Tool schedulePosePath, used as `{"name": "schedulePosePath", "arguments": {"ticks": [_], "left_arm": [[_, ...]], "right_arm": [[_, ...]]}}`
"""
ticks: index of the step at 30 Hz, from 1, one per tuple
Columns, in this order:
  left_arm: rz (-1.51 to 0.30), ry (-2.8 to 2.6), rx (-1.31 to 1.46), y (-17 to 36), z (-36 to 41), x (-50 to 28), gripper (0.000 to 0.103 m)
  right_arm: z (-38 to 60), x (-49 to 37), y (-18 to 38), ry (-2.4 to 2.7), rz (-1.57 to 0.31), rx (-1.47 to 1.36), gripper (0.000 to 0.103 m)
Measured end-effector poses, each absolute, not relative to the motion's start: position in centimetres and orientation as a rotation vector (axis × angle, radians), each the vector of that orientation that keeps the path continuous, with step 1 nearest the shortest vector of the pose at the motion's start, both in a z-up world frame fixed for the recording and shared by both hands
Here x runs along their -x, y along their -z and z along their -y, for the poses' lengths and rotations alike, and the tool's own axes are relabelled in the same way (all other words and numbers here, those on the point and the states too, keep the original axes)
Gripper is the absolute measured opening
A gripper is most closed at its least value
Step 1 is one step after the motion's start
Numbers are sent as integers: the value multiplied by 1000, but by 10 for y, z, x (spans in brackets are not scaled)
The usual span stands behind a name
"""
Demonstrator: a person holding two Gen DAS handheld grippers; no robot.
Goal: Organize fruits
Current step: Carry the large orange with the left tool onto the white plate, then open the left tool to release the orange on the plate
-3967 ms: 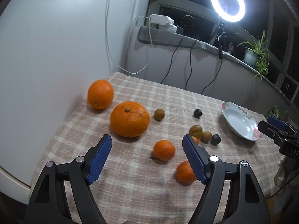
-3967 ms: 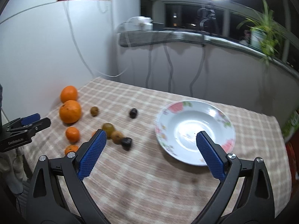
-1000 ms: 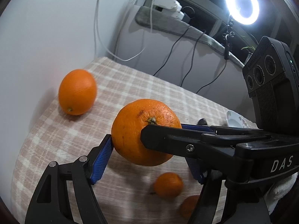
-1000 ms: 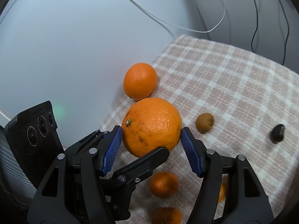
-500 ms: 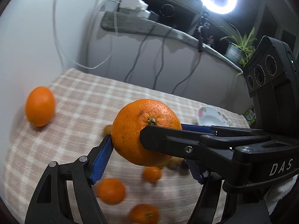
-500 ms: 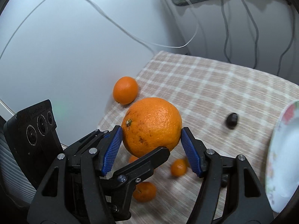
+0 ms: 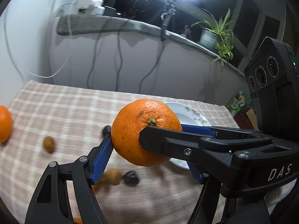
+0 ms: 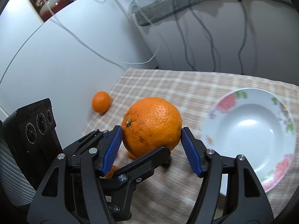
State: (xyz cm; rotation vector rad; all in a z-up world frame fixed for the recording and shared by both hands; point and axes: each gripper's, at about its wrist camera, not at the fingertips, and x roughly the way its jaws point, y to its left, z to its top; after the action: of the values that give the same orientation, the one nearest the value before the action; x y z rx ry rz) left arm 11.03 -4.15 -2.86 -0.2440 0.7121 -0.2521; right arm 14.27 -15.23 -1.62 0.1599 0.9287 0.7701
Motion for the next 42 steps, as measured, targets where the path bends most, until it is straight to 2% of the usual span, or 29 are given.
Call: {"name": "schedulePosePath", "arguments": {"ticks": [16,38,40,42], "left_arm": [[-776,337,227,45,119,-166,73],[-853,334,198,70,136,-202,74],[-850,331,191,70,137,-202,75],[-851,328,196,70,138,-202,75]], "right_arm": [[233,-183,39,-641,-942,-261,67],[240,-215,59,-571,-996,-217,68],[240,-213,60,-567,-992,-205,70],[239,-212,57,-556,-980,-188,79]]}}
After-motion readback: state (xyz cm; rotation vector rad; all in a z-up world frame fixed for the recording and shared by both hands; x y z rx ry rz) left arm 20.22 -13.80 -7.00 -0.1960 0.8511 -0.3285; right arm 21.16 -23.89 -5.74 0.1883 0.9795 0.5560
